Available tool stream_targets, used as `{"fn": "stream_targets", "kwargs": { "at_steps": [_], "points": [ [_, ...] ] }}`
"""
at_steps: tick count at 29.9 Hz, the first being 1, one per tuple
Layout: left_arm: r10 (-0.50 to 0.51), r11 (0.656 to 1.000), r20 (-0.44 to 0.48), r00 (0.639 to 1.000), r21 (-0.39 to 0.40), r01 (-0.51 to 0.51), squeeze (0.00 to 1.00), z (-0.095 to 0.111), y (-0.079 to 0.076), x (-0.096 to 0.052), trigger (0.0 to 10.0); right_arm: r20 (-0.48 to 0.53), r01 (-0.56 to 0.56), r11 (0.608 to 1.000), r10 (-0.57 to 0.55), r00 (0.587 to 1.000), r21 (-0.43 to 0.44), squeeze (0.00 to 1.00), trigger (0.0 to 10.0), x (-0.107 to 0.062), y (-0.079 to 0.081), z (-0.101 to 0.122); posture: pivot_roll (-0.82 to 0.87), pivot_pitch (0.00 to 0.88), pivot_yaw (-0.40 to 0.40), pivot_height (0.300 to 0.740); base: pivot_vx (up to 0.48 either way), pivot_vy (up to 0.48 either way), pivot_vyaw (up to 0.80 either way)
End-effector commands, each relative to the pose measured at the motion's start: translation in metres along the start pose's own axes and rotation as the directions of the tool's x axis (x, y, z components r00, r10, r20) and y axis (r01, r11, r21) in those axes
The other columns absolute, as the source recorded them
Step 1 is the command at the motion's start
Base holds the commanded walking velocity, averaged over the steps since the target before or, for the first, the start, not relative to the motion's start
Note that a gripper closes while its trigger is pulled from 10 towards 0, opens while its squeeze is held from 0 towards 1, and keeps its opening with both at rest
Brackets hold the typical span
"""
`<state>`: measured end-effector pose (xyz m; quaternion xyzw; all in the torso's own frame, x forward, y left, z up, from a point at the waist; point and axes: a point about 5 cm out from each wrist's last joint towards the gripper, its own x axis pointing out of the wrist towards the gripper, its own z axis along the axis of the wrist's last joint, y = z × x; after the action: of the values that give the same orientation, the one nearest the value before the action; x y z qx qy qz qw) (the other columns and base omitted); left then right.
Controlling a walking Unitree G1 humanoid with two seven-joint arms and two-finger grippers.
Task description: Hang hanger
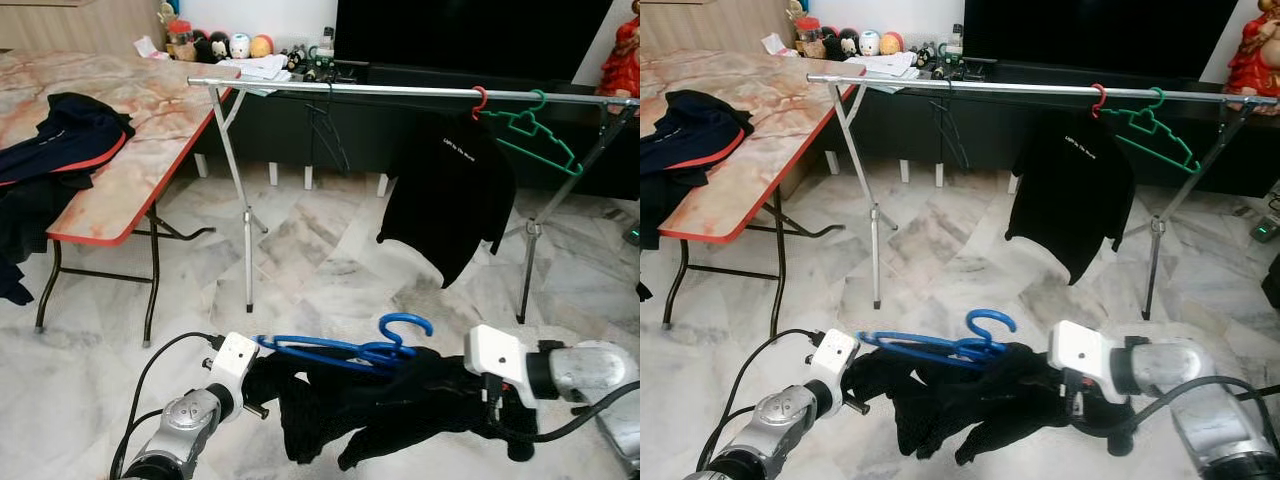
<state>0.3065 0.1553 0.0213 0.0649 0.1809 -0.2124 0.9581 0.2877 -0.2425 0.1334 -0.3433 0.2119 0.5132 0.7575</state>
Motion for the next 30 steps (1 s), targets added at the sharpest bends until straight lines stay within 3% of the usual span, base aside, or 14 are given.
{"fn": "stream_targets", "kwargs": {
  "at_steps": [1,2,5,14,20,22,24,25,26,27,30],
  "points": [
    [0.019,1.0,-0.058,0.998,0.0,-0.019,0.0,-0.012,0.004,-0.005,0.0,-0.079,0.02,1.0,-0.021,0.997,-0.016,0.0,0.0,-0.008,-0.003,-0.009,-0.01,0.133,-0.008,0.74,0.0,0.0,0.0],
    [0.023,1.0,-0.062,0.998,-0.001,-0.023,0.0,-0.012,0.005,-0.005,0.0,-0.154,0.013,0.999,-0.018,0.988,-0.03,0.0,0.0,-0.009,-0.002,-0.018,-0.01,0.134,-0.007,0.74,0.0,0.0,0.0],
    [0.023,1.0,-0.065,0.998,0.001,-0.023,0.0,-0.013,0.004,-0.006,0.0,-0.21,0.001,0.999,-0.01,0.978,-0.04,0.0,0.0,-0.01,0.001,-0.025,-0.01,0.134,-0.006,0.74,0.0,0.0,0.0],
    [0.028,1.0,-0.054,0.998,-0.003,-0.029,0.0,-0.009,0.008,-0.005,0.0,-0.268,0.039,0.996,-0.06,0.962,-0.082,0.0,0.0,0.001,0.001,-0.032,-0.01,0.137,-0.005,0.74,0.0,0.0,0.0],
    [-0.024,1.0,-0.017,1.0,0.004,0.024,0.0,-0.001,0.011,-0.006,0.0,-0.277,0.078,0.992,-0.103,0.955,-0.1,0.0,0.0,0.013,0.001,-0.034,0.0,0.138,-0.008,0.74,0.0,0.0,0.0],
    [-0.06,0.998,0.003,0.998,-0.001,0.06,0.0,0.007,0.014,-0.007,0.0,-0.273,0.076,0.992,-0.1,0.957,-0.097,0.0,0.0,0.025,0.007,-0.036,0.01,0.137,-0.012,0.74,0.0,0.0,0.0],
    [-0.133,0.991,0.024,0.991,0.009,0.133,0.0,0.019,0.015,-0.008,0.0,-0.231,0.08,0.995,-0.09,0.969,-0.055,0.0,0.0,0.042,0.018,-0.036,0.02,0.137,-0.01,0.74,0.0,0.0,0.0],
    [-0.133,0.991,0.024,0.991,0.009,0.133,0.0,0.019,0.015,-0.008,0.0,-0.231,0.08,0.995,-0.09,0.969,-0.055,0.0,0.0,0.042,0.018,-0.036,0.02,0.137,-0.01,0.74,0.0,0.0,0.0],
    [-0.163,0.987,0.03,0.986,0.021,0.162,0.0,0.024,0.015,-0.009,0.0,-0.185,0.083,0.996,-0.086,0.979,-0.021,0.0,0.0,0.051,0.022,-0.033,0.02,0.137,-0.01,0.74,0.0,0.0,0.0],
    [-0.208,0.977,0.028,0.978,0.054,0.206,0.0,0.029,0.015,-0.011,0.0,-0.075,0.088,0.994,-0.083,0.994,0.066,0.0,0.0,0.062,0.026,-0.023,0.03,0.135,-0.008,0.74,0.0,0.0,0.0],
    [-0.245,0.967,0.018,0.969,0.077,0.243,0.0,0.031,0.014,-0.014,0.0,-0.002,0.076,0.99,-0.076,0.997,0.122,0.0,0.0,0.069,0.029,-0.016,0.03,0.133,-0.007,0.74,0.0,0.0,0.0]
  ]
}}
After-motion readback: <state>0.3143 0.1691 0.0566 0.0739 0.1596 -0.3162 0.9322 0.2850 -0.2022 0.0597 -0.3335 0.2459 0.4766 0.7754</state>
